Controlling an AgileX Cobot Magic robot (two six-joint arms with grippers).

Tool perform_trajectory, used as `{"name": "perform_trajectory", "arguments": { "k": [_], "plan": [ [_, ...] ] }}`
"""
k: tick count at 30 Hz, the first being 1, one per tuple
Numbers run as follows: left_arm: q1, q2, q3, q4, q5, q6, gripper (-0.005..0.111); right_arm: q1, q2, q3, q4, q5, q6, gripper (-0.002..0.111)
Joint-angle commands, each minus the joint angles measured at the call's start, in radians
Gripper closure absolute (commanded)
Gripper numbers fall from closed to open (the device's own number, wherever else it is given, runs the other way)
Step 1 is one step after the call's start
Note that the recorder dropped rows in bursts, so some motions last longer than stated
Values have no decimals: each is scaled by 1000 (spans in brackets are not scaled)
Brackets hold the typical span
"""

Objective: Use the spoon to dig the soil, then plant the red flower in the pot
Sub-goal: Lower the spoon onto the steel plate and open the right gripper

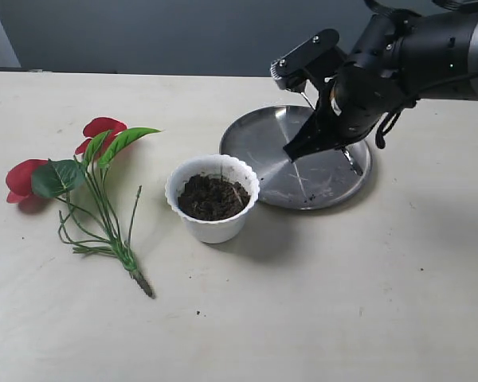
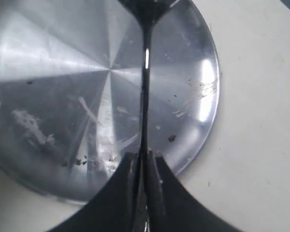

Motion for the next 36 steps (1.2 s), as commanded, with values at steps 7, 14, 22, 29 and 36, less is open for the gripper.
{"name": "perform_trajectory", "arguments": {
  "k": [7,14,22,29,36],
  "plan": [
    [-4,-2,-2,-5,-7,-3,106,-26,208,-146,75,-7,-33,109],
    [-4,-2,-2,-5,-7,-3,106,-26,313,-199,75,65,-33,109],
    [-4,-2,-2,-5,-7,-3,106,-26,309,-199,102,74,-34,78],
    [-4,-2,-2,-5,-7,-3,106,-24,212,-199,162,149,-37,63],
    [-4,-2,-2,-5,-7,-3,106,46,9,-199,349,106,-180,63]
  ]
}}
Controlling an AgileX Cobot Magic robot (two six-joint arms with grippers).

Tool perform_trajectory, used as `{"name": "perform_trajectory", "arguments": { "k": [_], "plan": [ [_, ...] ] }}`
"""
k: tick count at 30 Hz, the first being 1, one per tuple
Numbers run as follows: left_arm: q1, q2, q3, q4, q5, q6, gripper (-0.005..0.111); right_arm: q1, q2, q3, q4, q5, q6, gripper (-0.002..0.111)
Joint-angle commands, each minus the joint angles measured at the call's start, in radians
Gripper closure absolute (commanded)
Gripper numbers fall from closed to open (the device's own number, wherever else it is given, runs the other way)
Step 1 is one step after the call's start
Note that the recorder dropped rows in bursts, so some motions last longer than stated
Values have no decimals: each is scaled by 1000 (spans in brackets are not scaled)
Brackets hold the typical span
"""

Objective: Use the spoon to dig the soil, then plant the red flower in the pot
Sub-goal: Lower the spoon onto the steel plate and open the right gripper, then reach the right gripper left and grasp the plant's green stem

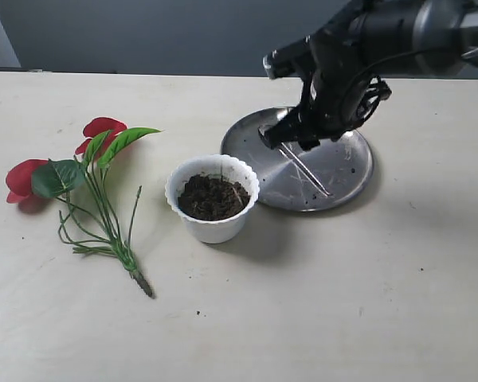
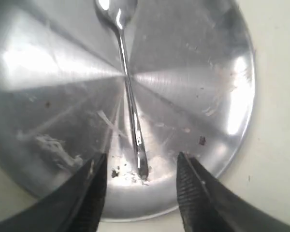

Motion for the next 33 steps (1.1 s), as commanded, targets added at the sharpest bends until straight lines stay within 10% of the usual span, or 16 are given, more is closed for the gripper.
{"name": "perform_trajectory", "arguments": {
  "k": [1,13,33],
  "plan": [
    [-4,-2,-2,-5,-7,-3,106,75,-122,-6,204,-52,-182,63],
    [-4,-2,-2,-5,-7,-3,106,420,88,-250,466,60,-436,63],
    [-4,-2,-2,-5,-7,-3,106,444,427,-635,412,158,-347,63]
  ]
}}
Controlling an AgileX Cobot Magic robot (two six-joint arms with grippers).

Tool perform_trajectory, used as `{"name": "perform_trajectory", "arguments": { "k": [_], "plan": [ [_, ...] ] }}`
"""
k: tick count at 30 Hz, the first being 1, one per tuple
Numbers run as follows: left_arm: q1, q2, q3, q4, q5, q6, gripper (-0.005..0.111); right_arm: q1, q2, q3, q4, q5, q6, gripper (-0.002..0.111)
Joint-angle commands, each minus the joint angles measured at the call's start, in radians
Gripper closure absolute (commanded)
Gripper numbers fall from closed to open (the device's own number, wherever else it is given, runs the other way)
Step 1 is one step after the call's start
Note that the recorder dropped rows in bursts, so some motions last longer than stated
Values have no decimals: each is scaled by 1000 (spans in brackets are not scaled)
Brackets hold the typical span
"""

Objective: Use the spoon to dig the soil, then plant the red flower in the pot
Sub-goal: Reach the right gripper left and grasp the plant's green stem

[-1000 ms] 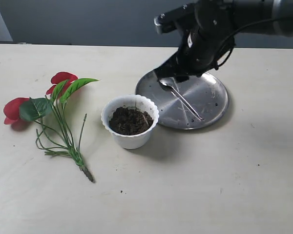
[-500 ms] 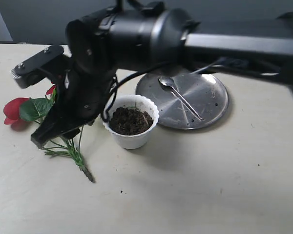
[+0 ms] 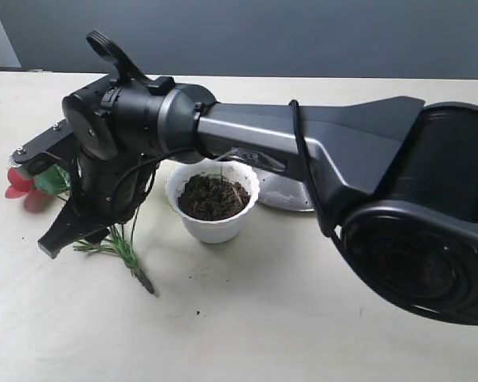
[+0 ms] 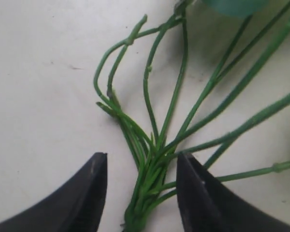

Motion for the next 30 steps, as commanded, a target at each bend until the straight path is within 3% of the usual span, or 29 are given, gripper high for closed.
{"name": "perform_trajectory", "arguments": {
  "k": [1,14,27,29,30],
  "plan": [
    [-4,-2,-2,-5,-7,-3,106,-1,-15,-38,-34,-7,56,63],
    [-13,-2,-2,-6,-7,-3,106,8,-33,-68,-114,68,142,63],
    [-13,-2,-2,-6,-7,-3,106,5,80,-68,-190,-125,183,63],
    [-13,-2,-2,-6,-7,-3,106,5,91,-68,-190,-163,183,69],
    [-13,-2,-2,-6,-7,-3,106,5,93,-68,-190,-163,183,79]
  ]
}}
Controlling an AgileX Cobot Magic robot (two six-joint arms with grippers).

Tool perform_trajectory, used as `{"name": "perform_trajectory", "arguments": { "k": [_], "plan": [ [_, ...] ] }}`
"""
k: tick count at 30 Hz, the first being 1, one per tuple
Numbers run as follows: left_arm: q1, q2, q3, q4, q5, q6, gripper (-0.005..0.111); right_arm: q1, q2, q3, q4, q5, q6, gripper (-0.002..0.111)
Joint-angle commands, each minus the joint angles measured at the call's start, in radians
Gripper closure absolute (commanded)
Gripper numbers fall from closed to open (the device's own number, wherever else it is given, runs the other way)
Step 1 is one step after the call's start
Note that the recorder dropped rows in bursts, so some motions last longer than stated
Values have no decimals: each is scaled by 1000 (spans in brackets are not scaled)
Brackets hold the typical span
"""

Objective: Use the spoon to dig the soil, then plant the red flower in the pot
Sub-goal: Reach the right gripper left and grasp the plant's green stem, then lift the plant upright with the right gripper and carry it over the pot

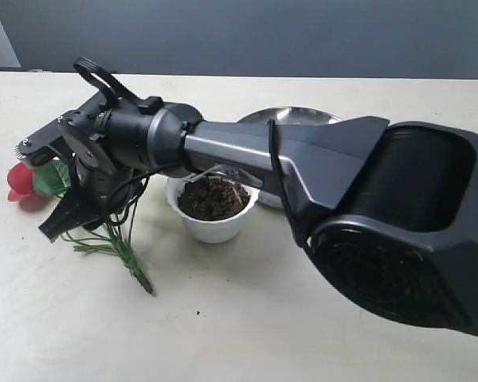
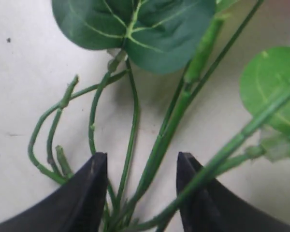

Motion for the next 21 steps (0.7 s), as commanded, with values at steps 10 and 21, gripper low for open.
{"name": "perform_trajectory", "arguments": {
  "k": [10,21],
  "plan": [
    [-7,-2,-2,-6,-7,-3,106,-21,-25,-4,1,-10,2,109],
    [-7,-2,-2,-6,-7,-3,106,-21,-224,5,50,-164,37,109]
  ]
}}
